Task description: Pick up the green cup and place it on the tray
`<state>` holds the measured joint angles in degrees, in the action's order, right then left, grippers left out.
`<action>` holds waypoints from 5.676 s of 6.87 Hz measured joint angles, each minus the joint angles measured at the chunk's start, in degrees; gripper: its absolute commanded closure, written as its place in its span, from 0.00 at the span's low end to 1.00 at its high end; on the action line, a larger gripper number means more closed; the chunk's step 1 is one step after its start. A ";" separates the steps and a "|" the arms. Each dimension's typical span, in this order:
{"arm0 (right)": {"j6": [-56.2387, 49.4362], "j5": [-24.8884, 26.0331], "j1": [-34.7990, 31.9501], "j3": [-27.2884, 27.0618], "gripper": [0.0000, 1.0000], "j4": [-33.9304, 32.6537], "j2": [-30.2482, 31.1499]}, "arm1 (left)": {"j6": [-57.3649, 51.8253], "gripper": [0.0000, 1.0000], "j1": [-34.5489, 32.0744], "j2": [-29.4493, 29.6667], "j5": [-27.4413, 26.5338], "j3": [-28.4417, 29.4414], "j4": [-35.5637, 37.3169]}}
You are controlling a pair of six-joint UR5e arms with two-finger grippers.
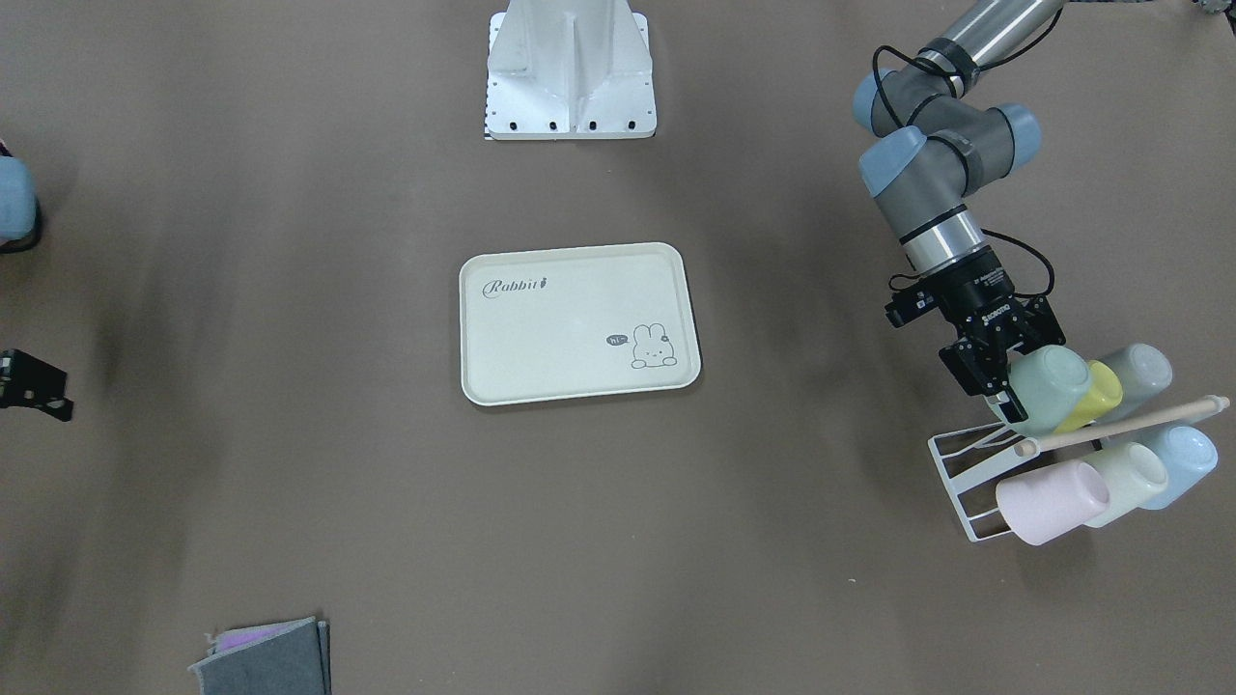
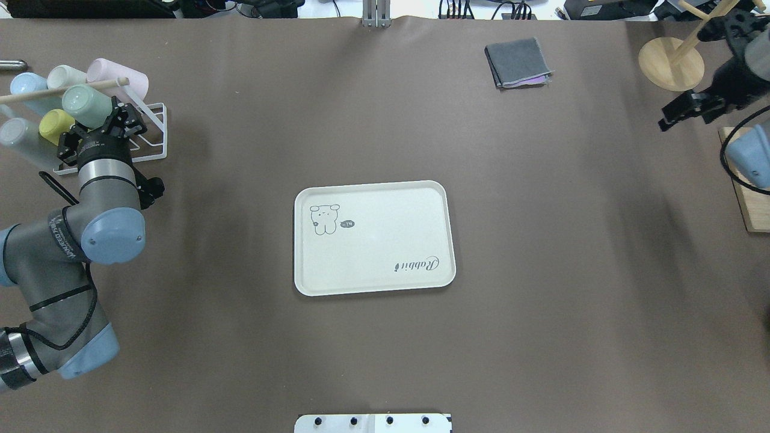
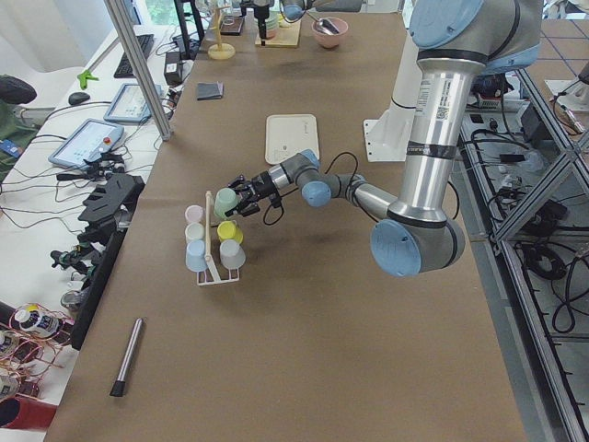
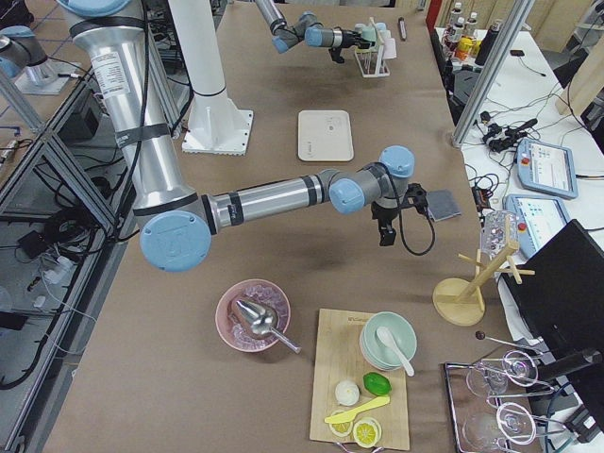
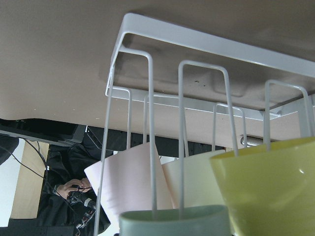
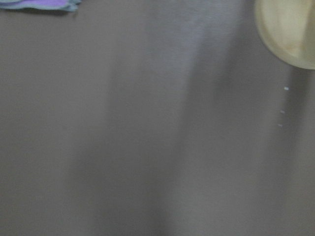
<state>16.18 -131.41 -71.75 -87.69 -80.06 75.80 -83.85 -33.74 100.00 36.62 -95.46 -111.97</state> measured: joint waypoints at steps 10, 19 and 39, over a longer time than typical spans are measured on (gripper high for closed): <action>-21.26 -2.47 -20.75 6.03 0.00 -14.62 8.69 | 2.14 0.83 -8.36 -0.31 14.63 -11.62 -6.87; -20.58 0.46 -20.09 3.04 0.00 -14.02 8.93 | 46.53 1.00 -9.34 -0.65 27.62 -12.88 -22.43; -21.19 2.30 -19.57 -0.31 0.00 -13.98 12.44 | 139.97 1.00 23.65 4.87 -5.80 -4.46 -30.97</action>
<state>-5.01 -129.11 -91.32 -88.00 -94.04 88.25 56.12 -10.09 104.87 30.82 -99.92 -142.94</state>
